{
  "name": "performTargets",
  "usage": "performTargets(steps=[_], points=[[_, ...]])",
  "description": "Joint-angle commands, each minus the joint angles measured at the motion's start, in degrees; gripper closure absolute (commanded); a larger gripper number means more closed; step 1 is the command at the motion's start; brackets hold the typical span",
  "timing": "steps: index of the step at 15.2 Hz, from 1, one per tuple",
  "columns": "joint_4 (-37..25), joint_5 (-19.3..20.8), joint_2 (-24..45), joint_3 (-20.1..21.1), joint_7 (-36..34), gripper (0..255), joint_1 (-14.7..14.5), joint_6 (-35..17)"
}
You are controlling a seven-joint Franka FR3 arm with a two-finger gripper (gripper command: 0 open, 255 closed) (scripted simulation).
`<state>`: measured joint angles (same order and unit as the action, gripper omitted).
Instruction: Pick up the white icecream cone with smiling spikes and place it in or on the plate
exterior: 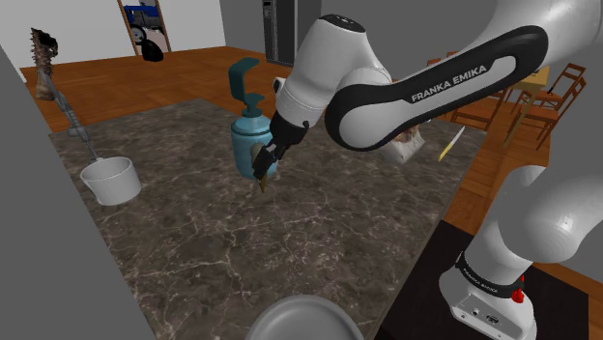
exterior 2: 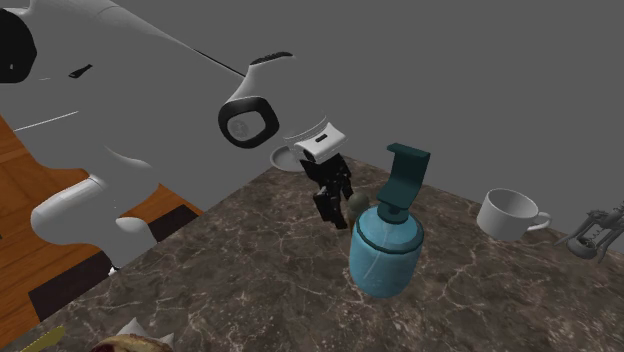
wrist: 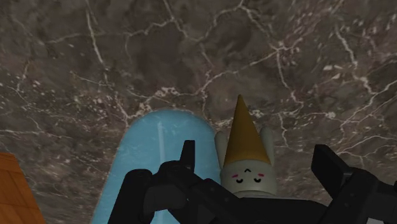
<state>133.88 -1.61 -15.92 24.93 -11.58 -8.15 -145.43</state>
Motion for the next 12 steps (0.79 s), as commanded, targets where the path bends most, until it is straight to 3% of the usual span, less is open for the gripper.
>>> performTargets(steps=[1,3,4,12], points=[[-0.01,0.03,0.06,0.01,-0.01,0,0.02,-0.05],[-0.02,0.03,0.05,0.01,-0.01,0,0.02,-0.04],[-0.02,0.03,0.05,0.01,-0.01,255,0.02,-0.04],[-0.01,0.02,0.04,0.0,0.0,255,0.01,-0.03]])
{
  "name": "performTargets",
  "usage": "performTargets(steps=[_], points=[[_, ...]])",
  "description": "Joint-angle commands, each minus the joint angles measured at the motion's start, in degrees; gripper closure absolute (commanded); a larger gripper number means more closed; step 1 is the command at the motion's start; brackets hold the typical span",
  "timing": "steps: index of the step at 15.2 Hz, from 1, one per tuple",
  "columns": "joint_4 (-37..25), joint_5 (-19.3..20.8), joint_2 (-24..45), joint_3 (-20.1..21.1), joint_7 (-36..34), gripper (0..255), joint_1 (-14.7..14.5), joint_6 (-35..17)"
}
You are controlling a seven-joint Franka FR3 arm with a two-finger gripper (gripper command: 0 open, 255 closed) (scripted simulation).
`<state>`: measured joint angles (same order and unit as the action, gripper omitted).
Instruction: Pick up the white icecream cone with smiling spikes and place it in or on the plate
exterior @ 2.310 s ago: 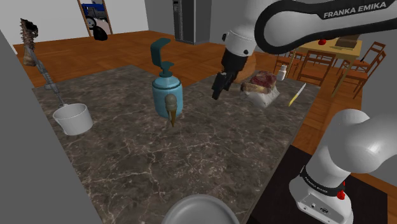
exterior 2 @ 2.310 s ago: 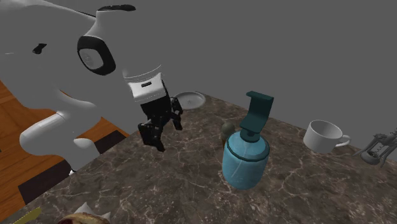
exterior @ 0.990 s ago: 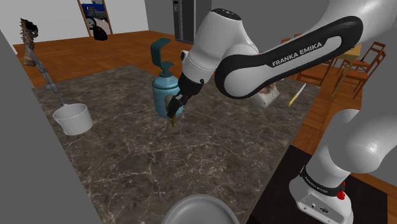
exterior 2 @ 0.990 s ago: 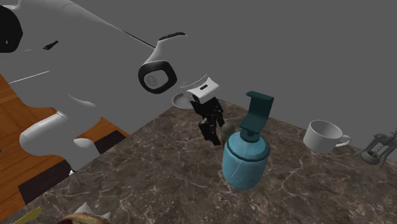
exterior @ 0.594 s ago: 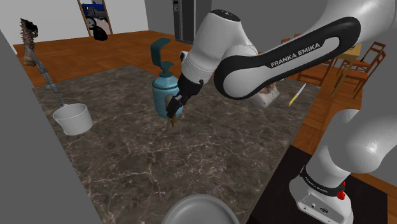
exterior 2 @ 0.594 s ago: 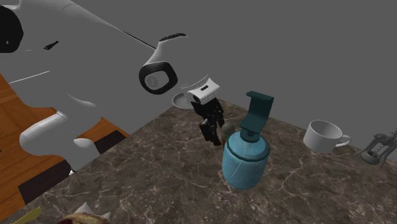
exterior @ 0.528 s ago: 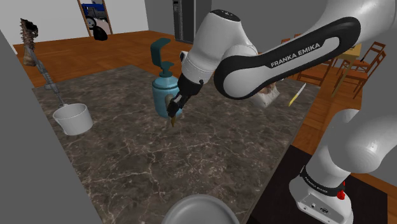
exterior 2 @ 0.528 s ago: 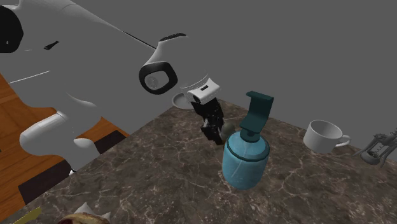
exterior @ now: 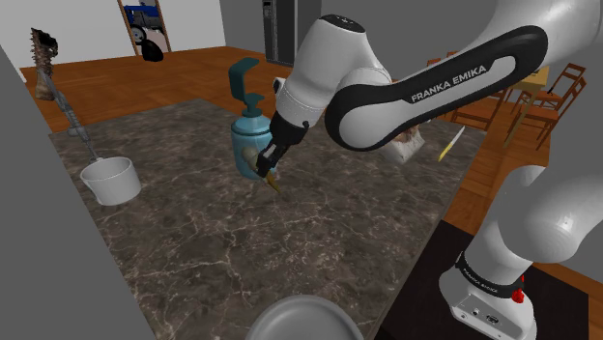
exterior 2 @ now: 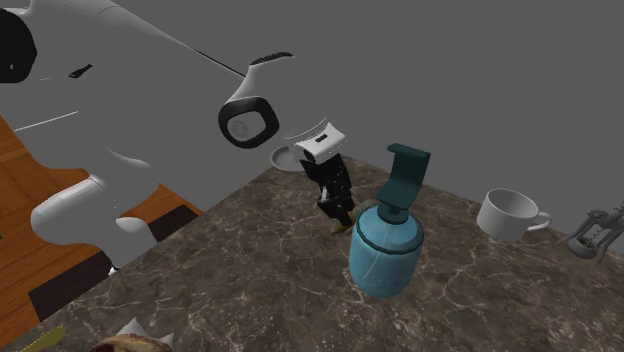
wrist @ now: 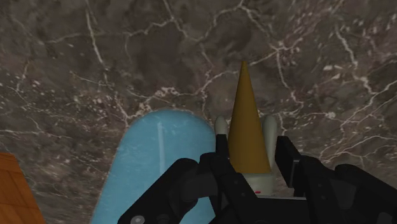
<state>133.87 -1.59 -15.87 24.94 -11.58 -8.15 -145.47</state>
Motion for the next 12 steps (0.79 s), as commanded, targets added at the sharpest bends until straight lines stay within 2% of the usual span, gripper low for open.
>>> performTargets(steps=[1,9,10,11,12], points=[[0.0,0.01,0.01,-0.01,-0.01,255,0.02,-0.02],[-4.49,-1.04,-1.97,-1.01,1.18,255,-0.36,6.35],[-4.1,-0.8,-1.52,-0.79,0.92,255,-0.27,5.49],[-4.1,-0.8,-1.52,-0.79,0.92,0,-0.27,5.49],[-3.96,-0.06,-0.07,0.1,-1.54,0,0.37,4.72]])
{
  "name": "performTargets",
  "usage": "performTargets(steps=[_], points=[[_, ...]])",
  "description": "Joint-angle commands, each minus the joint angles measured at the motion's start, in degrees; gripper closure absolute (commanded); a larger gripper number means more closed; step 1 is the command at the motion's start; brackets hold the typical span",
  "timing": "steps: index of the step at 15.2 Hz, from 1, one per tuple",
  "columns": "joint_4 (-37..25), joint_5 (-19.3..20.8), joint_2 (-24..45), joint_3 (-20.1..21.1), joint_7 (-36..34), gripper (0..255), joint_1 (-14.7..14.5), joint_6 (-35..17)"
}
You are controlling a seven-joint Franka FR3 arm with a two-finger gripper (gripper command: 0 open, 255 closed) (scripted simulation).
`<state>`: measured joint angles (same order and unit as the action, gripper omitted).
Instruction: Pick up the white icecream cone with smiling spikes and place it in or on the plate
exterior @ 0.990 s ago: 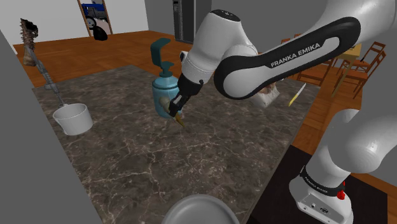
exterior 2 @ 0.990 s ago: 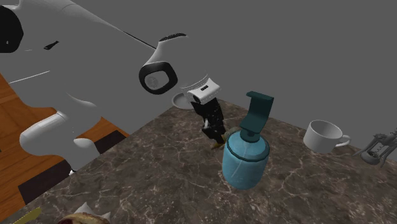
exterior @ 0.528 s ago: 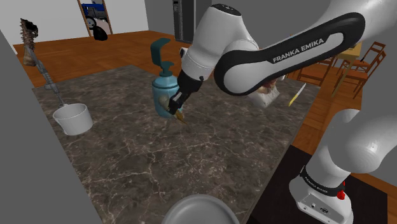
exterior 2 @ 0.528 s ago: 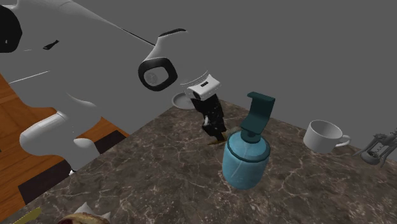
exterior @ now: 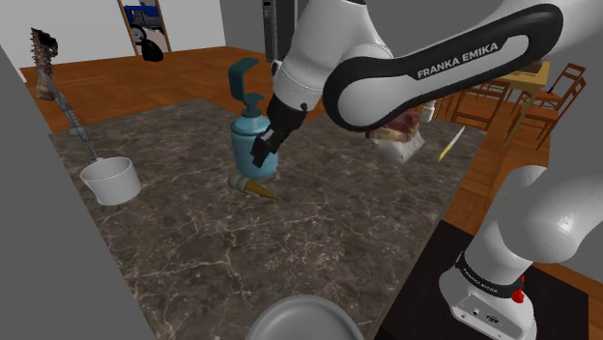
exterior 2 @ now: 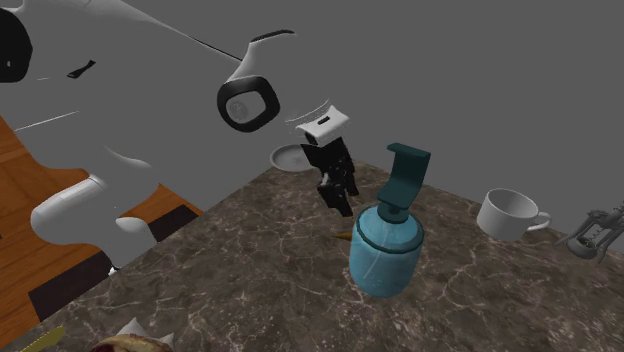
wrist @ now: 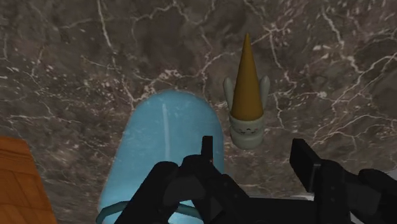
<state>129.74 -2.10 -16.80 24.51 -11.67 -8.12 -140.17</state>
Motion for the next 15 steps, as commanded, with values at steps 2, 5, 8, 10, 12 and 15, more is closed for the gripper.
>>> performTargets(steps=[2,5,8,10,12,15], points=[[0.29,2.15,3.9,2.3,-6.53,0,1.62,-2.07],[0.14,5.45,8.89,4.59,-14.65,0,3.25,-4.12],[0.16,7.06,10.79,4.95,-16.25,0,3.59,-5.6],[0.16,8.49,12.31,5.17,-17.25,0,3.86,-6.88],[0.09,10.06,13.88,5.33,-18.35,0,4.1,-8.12],[0.0,11.38,15.14,5.38,-19.28,0,4.23,-9.06]])
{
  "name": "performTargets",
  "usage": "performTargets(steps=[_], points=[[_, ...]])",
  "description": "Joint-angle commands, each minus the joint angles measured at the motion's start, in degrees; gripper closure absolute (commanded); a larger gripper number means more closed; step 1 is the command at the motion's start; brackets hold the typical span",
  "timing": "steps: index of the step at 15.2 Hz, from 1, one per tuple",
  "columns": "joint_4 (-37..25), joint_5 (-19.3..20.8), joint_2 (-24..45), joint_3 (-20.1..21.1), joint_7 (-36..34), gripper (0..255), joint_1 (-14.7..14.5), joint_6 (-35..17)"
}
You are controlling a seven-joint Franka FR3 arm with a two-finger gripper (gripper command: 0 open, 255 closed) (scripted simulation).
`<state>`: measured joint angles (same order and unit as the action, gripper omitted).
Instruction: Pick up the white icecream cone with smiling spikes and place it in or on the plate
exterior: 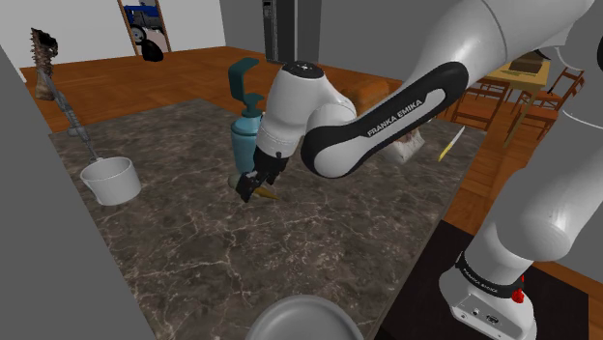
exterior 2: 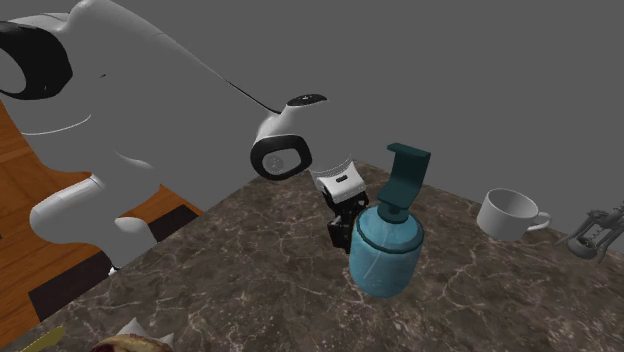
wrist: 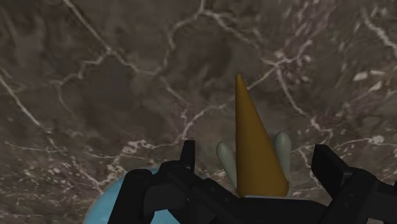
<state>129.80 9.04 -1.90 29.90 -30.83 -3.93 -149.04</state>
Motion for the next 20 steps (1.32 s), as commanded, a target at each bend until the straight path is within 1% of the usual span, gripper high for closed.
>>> performTargets(steps=[1,6,7,16,20], points=[[-0.06,0.24,0.25,-0.01,-0.12,0,0.04,-0.18],[-0.06,0.23,0.24,-0.01,-0.12,0,0.04,-0.17],[-0.06,0.23,0.24,-0.01,-0.12,255,0.04,-0.17],[-0.06,0.24,0.25,-0.02,-0.12,255,0.03,-0.18],[-1.48,-2.03,-1.59,-0.17,1.72,255,-0.14,2.74]])
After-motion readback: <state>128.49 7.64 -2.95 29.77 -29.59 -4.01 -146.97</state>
